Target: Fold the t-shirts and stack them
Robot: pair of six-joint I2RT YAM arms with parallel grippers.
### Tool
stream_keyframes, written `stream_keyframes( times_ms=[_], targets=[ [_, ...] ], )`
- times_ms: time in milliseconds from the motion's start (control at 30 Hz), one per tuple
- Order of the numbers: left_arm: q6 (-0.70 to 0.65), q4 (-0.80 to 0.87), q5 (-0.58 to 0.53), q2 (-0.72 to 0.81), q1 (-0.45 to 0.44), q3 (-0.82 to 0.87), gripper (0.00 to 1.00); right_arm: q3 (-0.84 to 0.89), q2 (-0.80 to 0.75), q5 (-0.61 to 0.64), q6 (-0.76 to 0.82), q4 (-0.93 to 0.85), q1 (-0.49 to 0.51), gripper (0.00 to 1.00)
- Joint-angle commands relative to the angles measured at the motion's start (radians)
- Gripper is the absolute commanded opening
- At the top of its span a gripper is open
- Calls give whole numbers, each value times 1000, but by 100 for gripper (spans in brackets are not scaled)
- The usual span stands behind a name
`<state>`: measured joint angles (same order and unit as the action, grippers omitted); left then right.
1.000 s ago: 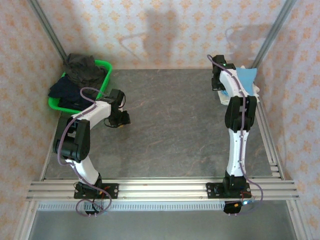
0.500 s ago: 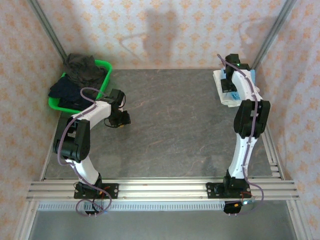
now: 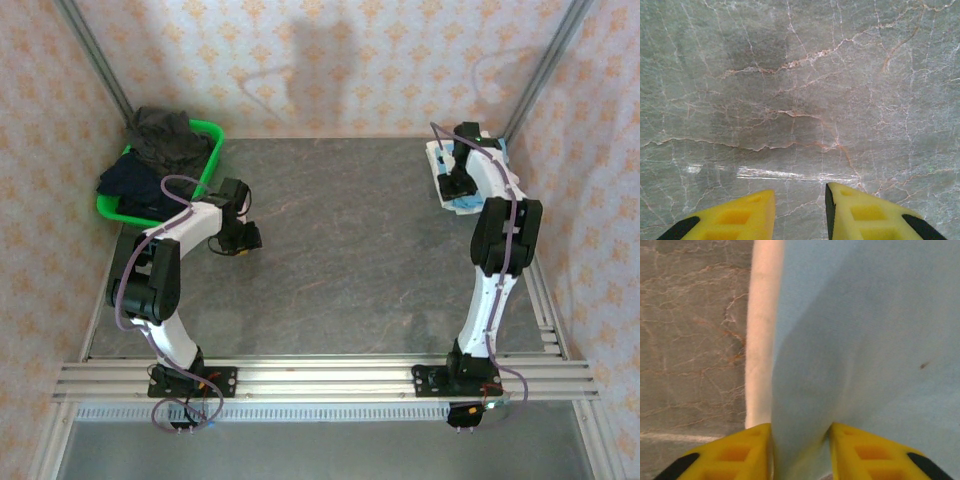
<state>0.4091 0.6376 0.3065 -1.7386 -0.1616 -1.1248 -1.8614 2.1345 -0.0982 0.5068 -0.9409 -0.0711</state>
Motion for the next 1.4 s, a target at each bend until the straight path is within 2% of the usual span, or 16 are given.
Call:
stream_keyframes(
  times_ms=[0,67,133,233,367,500,667,767,867,1000,1100,1167,1233,1267,1367],
  targets=[
    [-23,-6,0,1,10,5,33,-18,-71,-68,-52,-2,-2,44],
    [-21,-7,1,2,10,4,34,-4,-109,-110,-108,61,-2,46],
    [-21,-6,1,3,10,2,34,17,-118,-72,-200,161,-5,50],
    [-21,-3,3,10,10,4,34,-9,-54,41,-340,237,-21,50],
    [-15,-5,-2,36,10,14,35,-51,38,18,-463,250,-49,49],
    [3,-34,-8,99,10,32,42,-42,58,-31,-493,239,-48,57],
    [32,-97,-30,218,10,58,56,-9,-37,12,-522,204,-47,69],
    [57,-169,-99,335,10,101,67,166,-197,-13,-531,315,-42,81],
    [67,-285,-239,491,10,197,74,428,-383,-27,-530,487,-15,100],
    [-29,-501,-458,726,10,399,100,771,-637,53,-545,690,72,99],
    [-280,-716,-574,823,8,575,100,1038,-850,141,-569,906,142,99],
    [-364,-832,-667,834,14,671,100,1221,-972,173,-581,1091,148,99],
    [-447,-917,-656,814,32,748,100,1391,-1061,173,-531,1288,152,99],
    [-438,-921,-648,799,50,758,100,1443,-1076,203,-535,1351,152,99],
    [-404,-997,-567,718,110,789,100,1445,-1028,330,-559,1298,152,99]
  ],
)
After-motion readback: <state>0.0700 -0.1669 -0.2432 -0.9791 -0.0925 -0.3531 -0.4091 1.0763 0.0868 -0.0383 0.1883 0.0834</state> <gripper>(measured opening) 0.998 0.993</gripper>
